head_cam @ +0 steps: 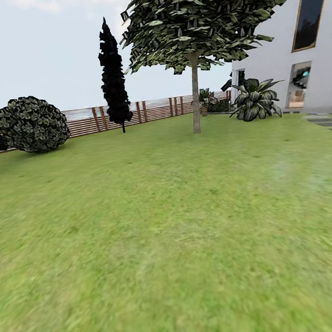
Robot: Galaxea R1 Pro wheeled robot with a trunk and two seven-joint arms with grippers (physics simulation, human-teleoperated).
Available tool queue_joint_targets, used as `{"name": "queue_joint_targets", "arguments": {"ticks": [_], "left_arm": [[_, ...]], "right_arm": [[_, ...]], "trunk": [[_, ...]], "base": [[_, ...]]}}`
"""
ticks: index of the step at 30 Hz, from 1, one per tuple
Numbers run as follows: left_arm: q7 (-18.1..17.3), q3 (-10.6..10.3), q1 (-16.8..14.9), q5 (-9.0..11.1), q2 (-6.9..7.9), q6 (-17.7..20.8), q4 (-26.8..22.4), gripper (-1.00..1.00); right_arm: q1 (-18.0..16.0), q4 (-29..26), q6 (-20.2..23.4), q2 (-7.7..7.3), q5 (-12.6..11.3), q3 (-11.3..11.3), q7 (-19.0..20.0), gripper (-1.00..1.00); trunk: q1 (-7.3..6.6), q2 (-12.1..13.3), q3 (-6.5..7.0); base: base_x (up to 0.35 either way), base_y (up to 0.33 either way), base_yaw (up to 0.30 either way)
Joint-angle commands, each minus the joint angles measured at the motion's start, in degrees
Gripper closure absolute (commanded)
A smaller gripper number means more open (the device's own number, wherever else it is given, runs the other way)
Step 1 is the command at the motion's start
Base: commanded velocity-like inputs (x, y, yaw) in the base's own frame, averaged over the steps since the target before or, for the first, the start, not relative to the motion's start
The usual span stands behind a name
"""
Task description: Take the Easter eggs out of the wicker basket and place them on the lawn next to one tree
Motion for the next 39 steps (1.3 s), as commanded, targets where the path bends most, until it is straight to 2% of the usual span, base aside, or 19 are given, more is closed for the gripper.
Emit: {"name": "queue_joint_targets", "arguments": {"ticks": [1, 39], "left_arm": [[-0.04, 0.01, 0.03, 0.02, -0.02, -0.07, -0.09, -1.00], [-0.01, 0.01, 0.03, 0.02, 0.21, -0.07, -0.18, -1.00]], "right_arm": [[-0.03, 0.05, -0.20, 0.00, 0.06, 0.05, -0.02, -1.00], [-0.03, 0.22, -0.22, 0.18, 0.23, 0.17, -0.02, -1.00]], "trunk": [[0.00, -0.02, -0.05], [0.00, -0.02, -0.06]], "base": [[0.000, 0.000, 0.172], [0.000, 0.000, 0.282]]}}
